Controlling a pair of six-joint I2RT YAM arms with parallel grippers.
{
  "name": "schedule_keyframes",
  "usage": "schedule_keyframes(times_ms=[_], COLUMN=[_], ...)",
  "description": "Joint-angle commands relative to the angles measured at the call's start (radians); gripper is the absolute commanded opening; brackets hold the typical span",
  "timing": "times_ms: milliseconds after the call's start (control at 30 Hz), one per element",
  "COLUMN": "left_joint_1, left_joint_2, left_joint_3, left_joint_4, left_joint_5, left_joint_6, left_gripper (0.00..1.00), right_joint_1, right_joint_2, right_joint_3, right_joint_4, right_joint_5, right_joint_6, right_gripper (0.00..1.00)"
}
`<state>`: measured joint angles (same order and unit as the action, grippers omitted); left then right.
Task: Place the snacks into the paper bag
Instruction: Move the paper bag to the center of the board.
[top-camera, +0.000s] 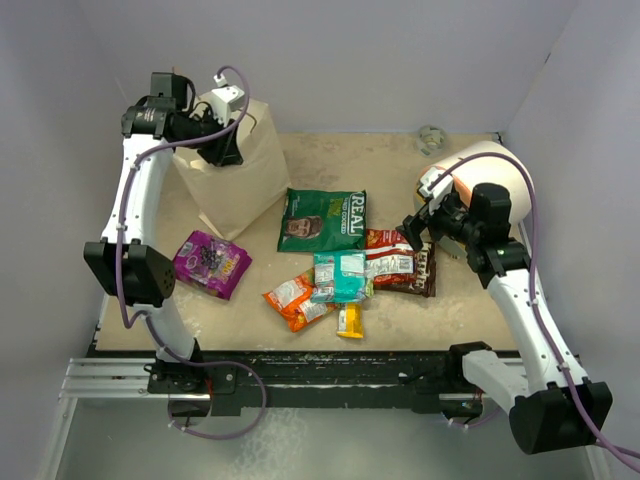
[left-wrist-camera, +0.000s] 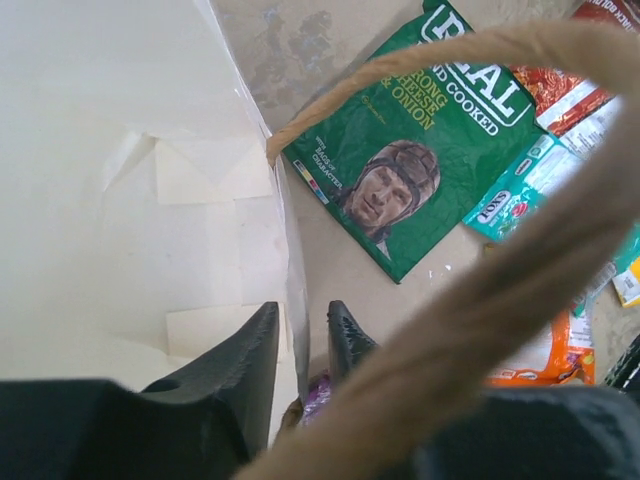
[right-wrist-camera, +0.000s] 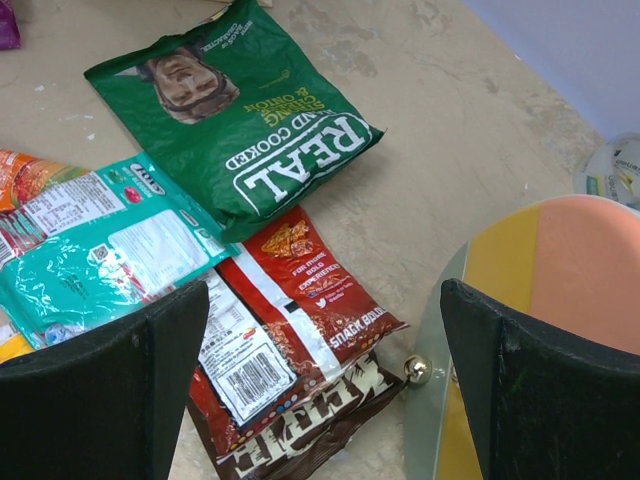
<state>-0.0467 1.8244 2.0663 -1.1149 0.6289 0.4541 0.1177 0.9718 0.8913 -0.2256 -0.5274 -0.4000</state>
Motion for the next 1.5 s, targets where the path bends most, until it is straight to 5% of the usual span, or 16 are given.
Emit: schedule_keyframes(times_ms=[0,733,1100,1467], left_joint_1=[-0.001,-0.001,-0.001,-0.001], left_joint_2=[-0.046,-0.356,-0.481,-0.632], left_joint_3=[0.013,-0.288,-0.385,-0.557], left_joint_4=[0.028,0.376,0.425,0.428], left_joint_5=[0.001,-0.114,-0.142,-0.146], left_joint_6=[-0.047,-0.078,-0.056,0.001], left_gripper=[0.34,0.90,0.97,0.99], right_joint_1=[0.004,0.003,0.016,0.226], right_joint_2=[0.010,0.022,0.045,0.251], right_joint_3=[-0.001,-0.007,-0.002,0.092], right_joint_4=[0.034,0.034,0.045,0.094], right_joint_5=[-0.033,-0.049,-0.059,0.101], right_joint_6=[0.007,-0.013,0.009,-0.046], right_gripper=[1.00,1.00,1.00,0.96])
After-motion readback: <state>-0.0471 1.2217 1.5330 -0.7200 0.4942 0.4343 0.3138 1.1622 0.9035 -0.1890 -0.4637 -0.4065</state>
